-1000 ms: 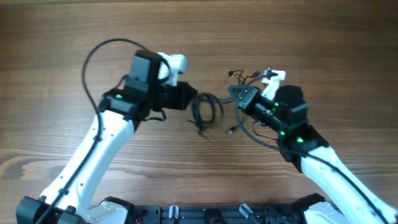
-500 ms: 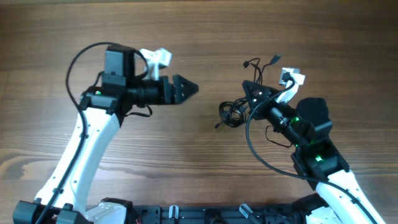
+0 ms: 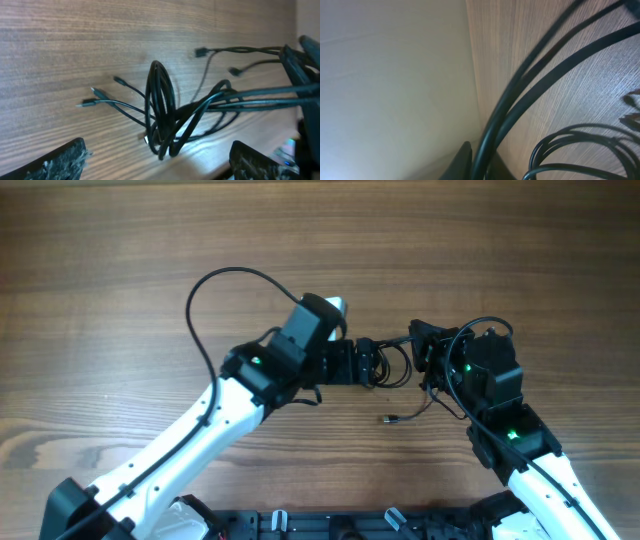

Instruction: Untangle cables

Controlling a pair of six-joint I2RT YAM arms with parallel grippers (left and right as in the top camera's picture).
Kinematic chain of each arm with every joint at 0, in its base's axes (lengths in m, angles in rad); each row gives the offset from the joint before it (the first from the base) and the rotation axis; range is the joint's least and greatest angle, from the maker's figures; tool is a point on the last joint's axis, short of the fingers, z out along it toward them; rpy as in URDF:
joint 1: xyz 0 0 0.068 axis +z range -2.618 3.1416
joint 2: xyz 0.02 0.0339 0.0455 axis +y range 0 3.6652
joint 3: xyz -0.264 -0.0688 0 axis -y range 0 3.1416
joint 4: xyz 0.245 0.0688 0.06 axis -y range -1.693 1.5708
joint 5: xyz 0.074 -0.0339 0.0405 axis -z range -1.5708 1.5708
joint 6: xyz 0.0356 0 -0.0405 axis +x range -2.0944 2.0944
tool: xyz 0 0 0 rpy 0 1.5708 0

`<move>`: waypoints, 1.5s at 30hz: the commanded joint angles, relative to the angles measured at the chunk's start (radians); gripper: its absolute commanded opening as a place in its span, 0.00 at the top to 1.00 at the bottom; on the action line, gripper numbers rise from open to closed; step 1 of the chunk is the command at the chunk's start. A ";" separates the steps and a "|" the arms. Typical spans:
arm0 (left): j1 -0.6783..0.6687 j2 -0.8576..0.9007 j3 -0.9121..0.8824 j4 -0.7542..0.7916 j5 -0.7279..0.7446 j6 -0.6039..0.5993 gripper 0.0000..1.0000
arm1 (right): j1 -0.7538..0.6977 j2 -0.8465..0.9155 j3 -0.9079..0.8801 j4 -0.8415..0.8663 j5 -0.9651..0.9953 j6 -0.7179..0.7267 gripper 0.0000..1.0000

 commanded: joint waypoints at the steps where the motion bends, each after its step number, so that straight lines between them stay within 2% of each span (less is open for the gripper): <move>1: -0.037 0.074 -0.001 0.021 -0.073 -0.028 0.16 | 0.000 -0.010 0.004 0.002 0.013 0.026 0.88; 3: -0.049 0.126 -0.001 0.056 -0.073 -0.028 0.37 | 0.000 -0.010 0.004 0.002 0.010 0.026 0.86; 4: -0.053 0.140 -0.001 0.078 -0.072 -0.029 0.43 | 0.000 -0.010 0.004 0.002 0.008 0.026 0.86; 6: -0.057 0.152 -0.001 0.113 -0.076 -0.026 0.62 | 0.000 -0.010 0.004 0.002 0.008 0.026 0.86; 7: -0.057 0.153 -0.001 0.122 -0.088 -0.024 0.75 | 0.000 -0.010 0.004 0.002 0.008 0.026 0.85; 8: -0.057 0.153 -0.001 0.127 -0.108 -0.024 0.94 | 0.000 -0.010 0.004 0.002 0.008 0.026 0.84; 10: -0.051 0.151 -0.001 0.126 -0.140 0.028 0.96 | 0.000 -0.010 0.004 -0.002 0.013 -0.024 0.74; 12: -0.027 0.128 0.000 0.115 -0.140 0.212 0.96 | 0.000 -0.010 0.004 -0.024 0.040 -0.251 0.64; 13: 0.002 0.086 0.001 0.096 -0.140 0.323 0.96 | 0.000 -0.010 0.004 -0.065 0.062 -0.462 0.50; 14: 0.027 0.049 0.001 0.089 -0.139 0.385 0.96 | 0.000 -0.010 0.004 -0.124 0.075 -0.644 0.40; 15: 0.054 0.000 0.001 0.086 -0.137 0.446 0.96 | 0.000 -0.010 0.004 -0.175 0.092 -0.770 0.23; 16: 0.077 -0.052 0.001 0.084 -0.131 0.529 0.96 | 0.000 -0.010 0.004 -0.212 0.093 -0.901 0.00; 17: 0.101 -0.110 0.001 0.081 -0.132 0.609 0.96 | 0.000 -0.011 0.004 -0.228 0.054 -1.065 0.00; 19: 0.130 -0.188 0.001 0.072 -0.124 0.753 0.96 | 0.000 -0.021 0.005 -0.200 -0.086 -1.268 0.00; 21: 0.131 -0.232 0.001 0.018 -0.109 0.938 0.96 | 0.000 -0.050 0.005 -0.071 -0.374 -1.503 0.00; 24: 0.132 -0.247 0.001 -0.040 -0.109 1.033 0.96 | 0.000 -0.068 0.005 0.158 -0.634 -1.614 0.00; 26: 0.132 -0.248 0.001 -0.040 -0.087 1.032 0.96 | 0.000 -0.031 0.005 0.258 -0.775 -1.631 0.00; 29: 0.132 -0.262 0.001 -0.076 0.109 1.063 0.96 | 0.000 0.092 0.005 0.333 -0.834 -1.623 0.05; 34: 0.132 -0.325 0.001 -0.187 0.219 1.081 0.96 | 0.000 0.278 0.005 0.484 -1.027 -1.547 0.10; 36: 0.132 -0.342 0.001 -0.220 0.257 1.080 0.96 | 0.000 0.330 0.005 0.516 -1.044 -1.546 0.18; 37: 0.132 -0.351 0.001 -0.224 0.258 1.080 0.96 | 0.000 0.348 0.005 0.520 -1.064 -1.537 0.25; 38: 0.132 -0.352 0.001 -0.222 0.258 1.080 0.96 | 0.000 0.359 0.005 0.525 -1.098 -1.533 0.42; 39: 0.132 -0.352 0.001 -0.217 0.258 1.080 0.96 | 0.000 0.364 0.005 0.528 -1.139 -1.521 0.71; 40: 0.132 -0.351 0.001 -0.210 0.258 1.080 0.96 | 0.000 0.364 0.005 0.529 -1.145 -1.508 0.95; 41: 0.132 -0.350 0.001 -0.202 0.257 1.080 0.91 | 0.000 0.364 0.005 0.543 -1.141 -1.448 0.96; 42: 0.132 -0.350 0.001 -0.193 0.255 1.080 0.75 | 0.000 0.364 0.005 0.574 -1.112 -1.366 0.96; 43: 0.132 -0.350 0.001 -0.188 0.254 1.080 0.68 | 0.000 0.364 0.005 0.608 -1.081 -1.286 0.96; 44: 0.135 -0.350 0.001 -0.182 0.253 1.080 0.51 | 0.000 0.364 0.005 0.657 -1.016 -1.159 0.96; 45: 0.142 -0.350 0.001 -0.181 0.252 1.079 0.00 | 0.000 0.364 0.005 0.690 -0.955 -1.058 0.96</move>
